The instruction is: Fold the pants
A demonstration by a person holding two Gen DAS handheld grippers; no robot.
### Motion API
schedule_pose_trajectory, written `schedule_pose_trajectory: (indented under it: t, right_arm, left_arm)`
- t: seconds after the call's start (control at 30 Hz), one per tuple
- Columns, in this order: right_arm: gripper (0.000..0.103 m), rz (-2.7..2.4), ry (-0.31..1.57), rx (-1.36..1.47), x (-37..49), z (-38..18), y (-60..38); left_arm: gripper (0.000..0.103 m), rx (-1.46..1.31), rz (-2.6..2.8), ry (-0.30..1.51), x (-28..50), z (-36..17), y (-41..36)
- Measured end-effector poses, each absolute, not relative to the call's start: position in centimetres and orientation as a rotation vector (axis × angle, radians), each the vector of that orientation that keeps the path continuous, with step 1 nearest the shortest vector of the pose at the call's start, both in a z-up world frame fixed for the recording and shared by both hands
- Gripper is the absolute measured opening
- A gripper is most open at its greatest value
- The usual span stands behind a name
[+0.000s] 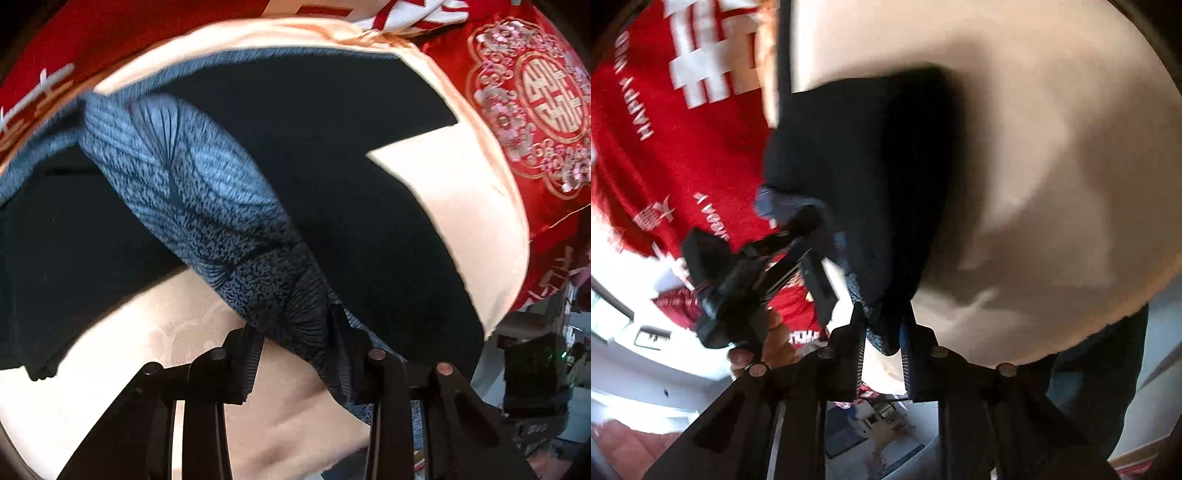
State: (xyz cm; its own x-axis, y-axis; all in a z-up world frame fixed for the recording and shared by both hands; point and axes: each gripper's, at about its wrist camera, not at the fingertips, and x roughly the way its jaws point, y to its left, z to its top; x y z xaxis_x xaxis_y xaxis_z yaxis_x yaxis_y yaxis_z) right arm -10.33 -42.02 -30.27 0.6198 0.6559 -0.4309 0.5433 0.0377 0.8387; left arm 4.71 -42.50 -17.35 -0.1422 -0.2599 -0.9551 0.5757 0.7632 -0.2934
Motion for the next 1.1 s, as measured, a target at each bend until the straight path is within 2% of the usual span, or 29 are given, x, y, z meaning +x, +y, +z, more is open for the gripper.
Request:
schedule_pose_trajectory:
  t: [0.2, 0.37, 0.43, 0.5, 0.7, 0.77, 0.8, 0.87, 1.1]
  right_arm:
    - [0.018, 0.194, 0.863, 1.561, -5.6, -23.1, -46.6]
    - [0.018, 0.231, 0.777, 1.458, 0.0, -18.4, -53.1]
    - [0.018, 0.217, 0.786, 1.395, 3.4, -17.5, -56.0]
    - [0.018, 0.208, 0.798, 1.362, 6.6, -17.4, -58.5]
    - [0.022, 0.148, 0.953, 1.242, 13.1, -19.8, -62.8]
    - [0.028, 0.094, 1.009, 1.146, 15.3, -19.8, -63.3]
    - [0.041, 0.082, 1.026, 1.112, 16.1, -19.8, -63.3]
    - [0.059, 0.056, 1.050, 1.038, 17.1, -19.5, -63.3]
    - [0.059, -0.076, 1.078, 0.831, 16.5, -18.4, -62.6]
  left_arm:
    - [0.037, 0.194, -0.785, 1.458, 7.4, -11.8, -44.8]
    - [0.038, 0.195, -0.766, 1.374, 12.1, -10.4, -48.0]
    - [0.047, 0.196, -0.751, 1.347, 13.6, -10.4, -48.7]
    - [0.079, 0.205, -0.708, 1.321, 14.7, -10.5, -49.0]
    - [0.080, 0.242, -0.616, 1.308, 16.0, -11.5, -46.9]
    - [0.080, 0.263, -0.560, 1.306, 16.3, -12.4, -45.5]
    - [0.080, 0.285, -0.522, 1.312, 16.5, -13.2, -44.9]
    - [0.080, 0.304, -0.458, 1.340, 16.8, -14.8, -43.5]
    - [0.080, 0.323, -0.296, 1.444, 17.3, -20.0, -40.3]
